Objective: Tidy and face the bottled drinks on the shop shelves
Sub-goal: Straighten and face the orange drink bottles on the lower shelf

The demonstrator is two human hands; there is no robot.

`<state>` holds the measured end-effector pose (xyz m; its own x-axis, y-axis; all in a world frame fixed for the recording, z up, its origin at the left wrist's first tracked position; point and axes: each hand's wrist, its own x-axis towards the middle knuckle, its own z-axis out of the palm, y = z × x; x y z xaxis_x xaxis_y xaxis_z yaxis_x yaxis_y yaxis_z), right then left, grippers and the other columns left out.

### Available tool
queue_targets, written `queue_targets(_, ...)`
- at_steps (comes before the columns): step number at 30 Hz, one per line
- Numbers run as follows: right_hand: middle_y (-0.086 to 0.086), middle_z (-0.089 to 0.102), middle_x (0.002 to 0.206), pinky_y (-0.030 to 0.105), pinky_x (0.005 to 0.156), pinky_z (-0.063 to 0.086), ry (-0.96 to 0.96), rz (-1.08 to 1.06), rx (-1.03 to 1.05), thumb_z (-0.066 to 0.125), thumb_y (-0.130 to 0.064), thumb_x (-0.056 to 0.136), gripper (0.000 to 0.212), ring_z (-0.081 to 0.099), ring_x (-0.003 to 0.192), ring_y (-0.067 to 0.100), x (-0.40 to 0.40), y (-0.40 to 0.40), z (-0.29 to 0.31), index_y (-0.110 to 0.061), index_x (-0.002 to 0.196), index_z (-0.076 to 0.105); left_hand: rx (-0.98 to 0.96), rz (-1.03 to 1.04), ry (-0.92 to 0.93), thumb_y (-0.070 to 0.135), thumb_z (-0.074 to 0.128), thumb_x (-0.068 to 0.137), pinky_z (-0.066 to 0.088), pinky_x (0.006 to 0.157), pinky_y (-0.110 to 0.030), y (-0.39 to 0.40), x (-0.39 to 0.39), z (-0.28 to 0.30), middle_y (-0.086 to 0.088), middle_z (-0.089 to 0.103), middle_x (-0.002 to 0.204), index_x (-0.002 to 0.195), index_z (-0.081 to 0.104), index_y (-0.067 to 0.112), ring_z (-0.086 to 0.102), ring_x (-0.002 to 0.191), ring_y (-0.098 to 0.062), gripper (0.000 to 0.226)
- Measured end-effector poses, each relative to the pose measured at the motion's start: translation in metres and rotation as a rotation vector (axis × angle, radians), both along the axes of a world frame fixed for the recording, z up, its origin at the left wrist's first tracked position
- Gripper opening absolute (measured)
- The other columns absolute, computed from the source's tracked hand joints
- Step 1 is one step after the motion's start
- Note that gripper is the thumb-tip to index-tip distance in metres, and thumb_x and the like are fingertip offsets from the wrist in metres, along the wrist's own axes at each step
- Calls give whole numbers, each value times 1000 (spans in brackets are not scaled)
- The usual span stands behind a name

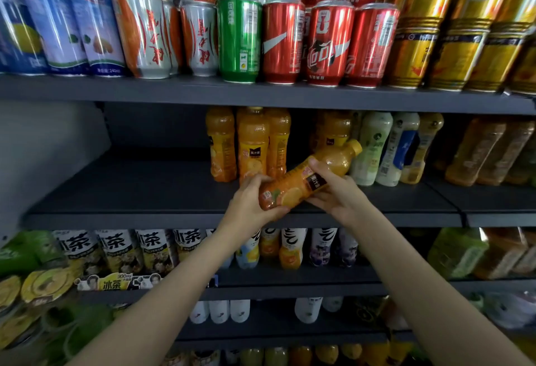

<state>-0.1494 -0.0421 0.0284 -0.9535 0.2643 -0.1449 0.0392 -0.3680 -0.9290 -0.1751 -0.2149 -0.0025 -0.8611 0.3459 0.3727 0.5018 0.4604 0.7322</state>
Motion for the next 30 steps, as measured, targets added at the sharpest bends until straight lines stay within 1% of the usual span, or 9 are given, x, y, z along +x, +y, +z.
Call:
queue_targets(2, 13, 64, 109, 38, 75, 54, 11, -75, -71, 73, -21, 80, 45, 64, 95, 24, 2, -2, -1, -7, 116, 49, 19, -9, 61, 30, 79, 72, 38, 89, -25, 0, 2, 4, 5, 43, 119, 122, 46, 19, 43, 107, -8, 61)
queue_targets(4, 13, 65, 109, 40, 83, 54, 55, -90, -58, 72, -17, 80, 37, 64, 97, 24, 6, -1, 2, -8, 110, 53, 67, -33, -44, 32, 75, 76, 38, 90, -24, -2, 0, 8, 4, 47, 122, 125, 44, 20, 46, 111, -9, 59)
queue_targets(8, 9, 66, 107, 38, 86, 54, 176, -32, -20, 67, -13, 83, 26, 64, 101, 24, 14, 7, 11, -11, 105, 55, 387, -261, -746, 39, 55, 89, 49, 95, -35, -10, 0, 18, -9, 59, 123, 123, 48, 17, 60, 108, -20, 41)
queue_targets(10, 8, 66, 109, 36, 85, 54, 219, 13, -35, 66, -14, 82, 27, 64, 103, 24, 17, 10, 14, -11, 106, 54, 507, -363, -898, 33, 53, 90, 54, 89, -35, -11, 3, 17, -15, 63, 116, 117, 52, 12, 65, 103, -27, 34)
queue_targets(13, 10, 64, 115, 35, 84, 55, 192, 53, 28, 65, -17, 84, 36, 64, 105, 24, 20, 14, 16, -10, 116, 52, 590, -318, -806, 22, 60, 88, 54, 87, -32, -6, 4, 14, -14, 59, 121, 120, 49, 10, 63, 105, -24, 36)
queue_targets(17, 14, 62, 113, 37, 84, 55, 58, 34, 41, 69, -18, 84, 32, 63, 102, 28, 21, 13, 8, -10, 110, 53, 218, 5, -260, 19, 78, 73, 42, 85, -23, -3, 4, 9, 2, 49, 114, 115, 41, 18, 49, 105, -12, 57)
queue_targets(20, 13, 62, 108, 43, 92, 51, 65, -37, -62, 69, -13, 83, 25, 61, 100, 28, 19, 8, 3, -13, 100, 52, 131, -3, -25, 19, 82, 69, 39, 80, -17, -3, 8, 9, 4, 47, 111, 108, 36, 22, 47, 102, -9, 60)
queue_targets(26, 11, 68, 106, 34, 80, 57, 169, -34, -2, 70, -8, 80, 33, 67, 97, 23, 20, 11, 5, -8, 109, 54, 62, 7, 49, 19, 83, 66, 35, 80, -18, -1, 2, 8, 2, 45, 115, 105, 33, 22, 45, 105, -9, 64)
queue_targets(30, 10, 64, 114, 37, 89, 54, 213, -9, 98, 72, -5, 76, 46, 63, 108, 24, 20, 14, 1, -9, 117, 51, 3, -5, 60, 21, 84, 65, 33, 81, -21, 0, -3, 0, 4, 43, 113, 103, 34, 19, 42, 104, -9, 63)
